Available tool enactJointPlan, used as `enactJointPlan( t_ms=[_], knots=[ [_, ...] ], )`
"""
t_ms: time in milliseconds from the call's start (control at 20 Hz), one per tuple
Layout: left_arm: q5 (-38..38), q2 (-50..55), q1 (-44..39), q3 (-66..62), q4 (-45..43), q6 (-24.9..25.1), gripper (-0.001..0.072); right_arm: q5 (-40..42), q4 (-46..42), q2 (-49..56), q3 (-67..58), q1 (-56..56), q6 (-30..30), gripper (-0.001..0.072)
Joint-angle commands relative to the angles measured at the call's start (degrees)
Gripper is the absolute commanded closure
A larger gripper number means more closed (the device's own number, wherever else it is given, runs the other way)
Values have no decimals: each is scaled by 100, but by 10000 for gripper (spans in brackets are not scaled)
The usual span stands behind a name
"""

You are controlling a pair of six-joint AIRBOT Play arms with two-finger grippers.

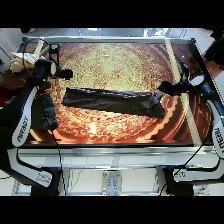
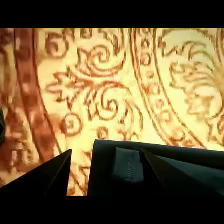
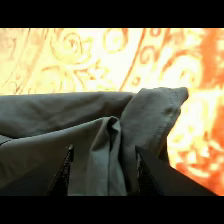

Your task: Fold the shirts.

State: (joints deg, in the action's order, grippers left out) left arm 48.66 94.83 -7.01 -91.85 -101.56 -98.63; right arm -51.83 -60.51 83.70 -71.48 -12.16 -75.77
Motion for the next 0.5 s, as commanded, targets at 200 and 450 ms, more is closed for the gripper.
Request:
enactJointPlan(
  t_ms=[200, 450],
  knots=[
    [184, -669, -479, -55, 468, 988, 193, -1976, -352, -566, -225, -1698, -367, 180],
    [761, 22, -1172, -1093, 1587, 1593, 191, -2413, 1558, 632, 46, -2378, 479, 28]
  ],
)
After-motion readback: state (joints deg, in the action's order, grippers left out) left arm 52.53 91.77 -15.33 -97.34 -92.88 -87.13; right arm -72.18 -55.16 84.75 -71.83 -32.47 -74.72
